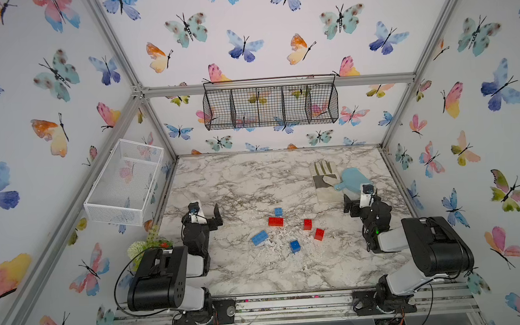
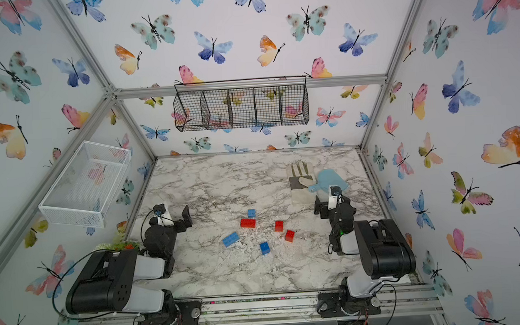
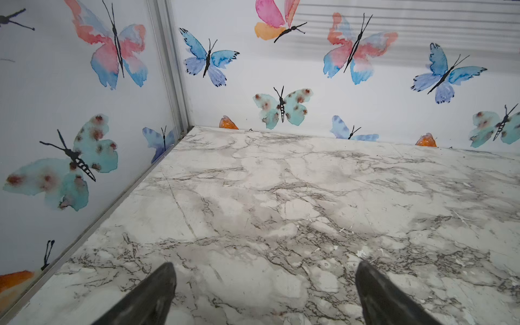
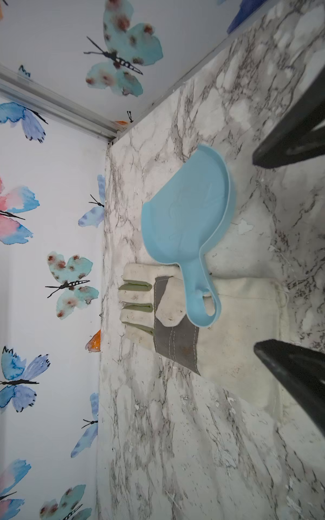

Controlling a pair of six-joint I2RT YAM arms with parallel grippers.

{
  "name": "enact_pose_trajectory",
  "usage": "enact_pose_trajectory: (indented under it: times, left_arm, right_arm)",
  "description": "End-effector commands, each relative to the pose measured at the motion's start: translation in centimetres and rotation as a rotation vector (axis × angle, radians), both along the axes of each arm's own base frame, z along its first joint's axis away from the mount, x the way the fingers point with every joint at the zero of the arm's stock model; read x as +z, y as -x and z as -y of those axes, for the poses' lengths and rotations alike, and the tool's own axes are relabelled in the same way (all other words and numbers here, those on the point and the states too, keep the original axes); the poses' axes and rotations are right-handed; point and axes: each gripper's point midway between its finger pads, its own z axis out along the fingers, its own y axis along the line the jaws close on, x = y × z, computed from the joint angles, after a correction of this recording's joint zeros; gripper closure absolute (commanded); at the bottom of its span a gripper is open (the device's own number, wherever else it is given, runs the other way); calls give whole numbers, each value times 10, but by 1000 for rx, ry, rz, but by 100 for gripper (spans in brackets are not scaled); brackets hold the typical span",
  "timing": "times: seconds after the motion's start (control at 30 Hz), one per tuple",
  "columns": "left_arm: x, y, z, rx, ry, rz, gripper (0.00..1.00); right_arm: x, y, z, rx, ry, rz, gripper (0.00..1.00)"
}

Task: Assemble a giraffe with lego
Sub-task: Pick up the lego brick from the center of the board.

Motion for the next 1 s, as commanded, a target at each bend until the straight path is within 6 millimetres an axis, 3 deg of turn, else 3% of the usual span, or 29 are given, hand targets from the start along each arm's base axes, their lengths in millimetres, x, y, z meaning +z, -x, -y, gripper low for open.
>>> enact_pose_trajectory:
  times: [0.0, 0.73, 0.83, 0.97]
  left_arm:
    - [2, -4, 0, 6, -9, 5, 2]
    - [2, -4, 3, 0, -26, 1, 2]
    - [10, 1, -11, 87, 6, 25, 2]
    - [18, -2, -12, 93, -6, 10, 2]
  right_arm:
    - [5, -2, -2, 11, 1, 15, 1]
    - [5, -1, -1, 10, 0, 21, 1]
    - [15, 2, -3, 20, 6, 60, 1]
    - [28, -2, -1, 6, -1, 5, 1]
